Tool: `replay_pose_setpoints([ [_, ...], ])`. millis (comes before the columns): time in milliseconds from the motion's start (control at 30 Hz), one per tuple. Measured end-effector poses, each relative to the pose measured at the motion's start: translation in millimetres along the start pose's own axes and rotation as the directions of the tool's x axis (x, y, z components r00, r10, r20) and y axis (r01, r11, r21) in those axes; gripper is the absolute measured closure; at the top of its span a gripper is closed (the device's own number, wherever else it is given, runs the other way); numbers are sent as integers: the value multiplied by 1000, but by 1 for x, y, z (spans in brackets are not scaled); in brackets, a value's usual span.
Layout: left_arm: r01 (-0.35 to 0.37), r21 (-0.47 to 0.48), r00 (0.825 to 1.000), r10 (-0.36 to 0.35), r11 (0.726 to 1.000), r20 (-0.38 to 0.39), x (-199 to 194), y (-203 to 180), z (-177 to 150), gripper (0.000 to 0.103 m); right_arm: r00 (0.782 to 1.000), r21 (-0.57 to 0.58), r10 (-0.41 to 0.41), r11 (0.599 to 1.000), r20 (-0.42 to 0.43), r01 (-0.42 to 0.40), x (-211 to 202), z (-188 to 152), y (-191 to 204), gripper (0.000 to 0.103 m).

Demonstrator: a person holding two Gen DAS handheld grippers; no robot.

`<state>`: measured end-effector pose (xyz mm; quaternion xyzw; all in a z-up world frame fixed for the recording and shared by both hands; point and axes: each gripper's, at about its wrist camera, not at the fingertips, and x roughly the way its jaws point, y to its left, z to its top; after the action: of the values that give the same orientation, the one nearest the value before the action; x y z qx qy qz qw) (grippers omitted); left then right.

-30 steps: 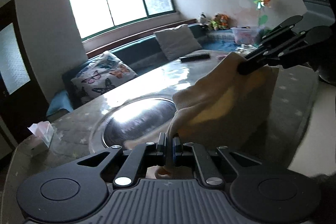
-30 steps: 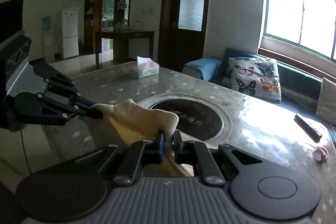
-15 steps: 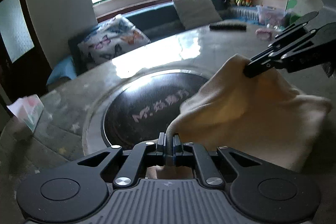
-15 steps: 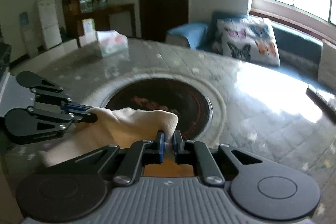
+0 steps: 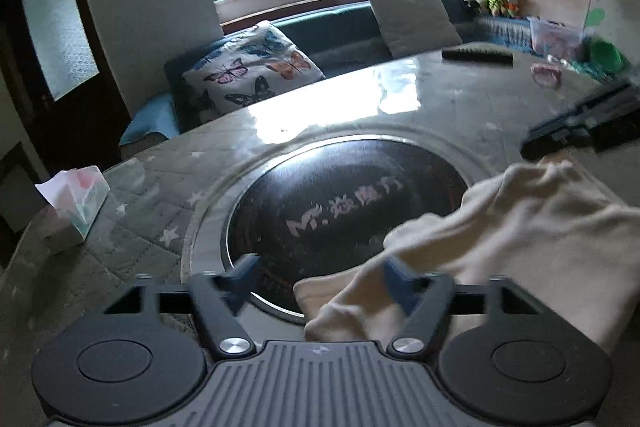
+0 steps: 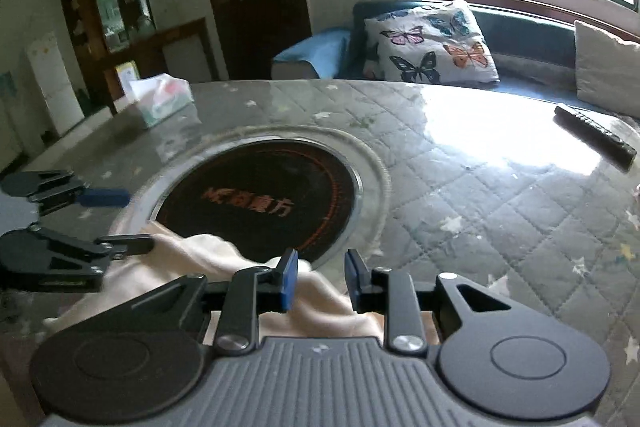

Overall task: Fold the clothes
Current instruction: 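Lay the hem over the collar and open both grippers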

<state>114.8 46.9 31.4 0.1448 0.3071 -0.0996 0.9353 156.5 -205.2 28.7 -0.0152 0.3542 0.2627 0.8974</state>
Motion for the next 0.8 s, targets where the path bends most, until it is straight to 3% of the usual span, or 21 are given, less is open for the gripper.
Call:
replay_pose_setpoints([
  [167,-15,18,999,15,1000,-31,15,-9,8,21,997,-1,73,997,-27,-73,-2,-8,11,78],
  [433,-38,-30,993,35,999,-116,43,0,8,4,996,96,62,994,-65,-55,21,-13,-10,80],
  [800,-53,-52,994,48,997,-93,13,-5,2,0,996,49,82,996,-43,-80,-22,-28,2,78],
])
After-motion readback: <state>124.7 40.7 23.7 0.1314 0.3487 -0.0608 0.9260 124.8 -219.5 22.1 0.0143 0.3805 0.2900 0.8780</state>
